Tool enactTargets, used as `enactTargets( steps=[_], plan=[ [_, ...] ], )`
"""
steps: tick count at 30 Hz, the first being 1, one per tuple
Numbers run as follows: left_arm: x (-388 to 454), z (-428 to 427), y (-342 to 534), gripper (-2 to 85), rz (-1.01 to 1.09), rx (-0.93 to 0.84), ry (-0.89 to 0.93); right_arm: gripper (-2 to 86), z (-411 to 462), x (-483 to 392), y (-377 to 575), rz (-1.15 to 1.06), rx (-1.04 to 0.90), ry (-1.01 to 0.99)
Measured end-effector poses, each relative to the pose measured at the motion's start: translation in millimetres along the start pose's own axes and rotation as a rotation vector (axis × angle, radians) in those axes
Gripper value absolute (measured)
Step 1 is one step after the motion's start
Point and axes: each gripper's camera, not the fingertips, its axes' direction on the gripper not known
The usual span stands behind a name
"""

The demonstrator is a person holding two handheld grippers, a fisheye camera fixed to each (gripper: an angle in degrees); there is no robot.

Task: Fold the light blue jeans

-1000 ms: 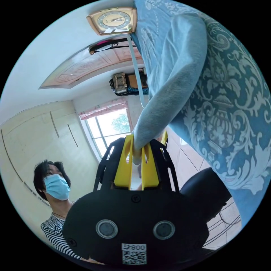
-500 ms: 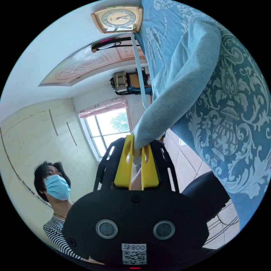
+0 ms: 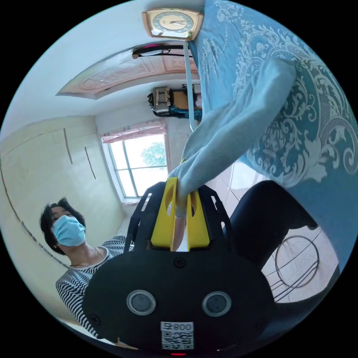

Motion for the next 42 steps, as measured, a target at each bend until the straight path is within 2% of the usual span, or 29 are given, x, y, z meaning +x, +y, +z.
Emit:
enactTargets(
  steps=[9, 18, 24, 26, 27, 32, 33, 35, 39, 42],
  plan=[
    [86, 129, 82, 8.2, 0.096, -0.118, 0.076, -0.2, -99, -79, 142, -0.126, 0.059, -0.025],
    [165, 361, 159, 8.1, 0.174, -0.359, 0.118, -0.4, -253, -127, 300, -0.245, 0.295, -0.034],
    [248, 604, 221, 8.0, 0.302, -0.635, 0.158, -0.4, -405, -156, 402, -0.329, 0.565, -0.059],
    [292, 720, 257, 8.0, 0.367, -0.753, 0.215, -0.4, -479, -188, 446, -0.397, 0.685, -0.024],
    [304, 750, 267, 8.0, 0.382, -0.780, 0.234, -0.4, -498, -198, 457, -0.418, 0.713, -0.006],
    [409, 1017, 384, 8.0, 0.486, -1.011, 0.452, -0.4, -660, -306, 566, -0.603, 0.967, 0.254],
    [418, 1044, 399, 8.0, 0.494, -1.031, 0.468, -0.4, -675, -316, 577, -0.614, 0.994, 0.289],
    [444, 1152, 458, 8.0, 0.525, -1.101, 0.511, -0.3, -730, -337, 616, -0.624, 1.079, 0.404],
    [438, 1299, 543, 8.1, 0.532, -1.210, 0.472, -0.3, -799, -305, 652, -0.531, 1.190, 0.490],
    [391, 1404, 607, 8.1, 0.488, -1.305, 0.265, -0.3, -849, -215, 664, -0.354, 1.277, 0.428]
  ],
)
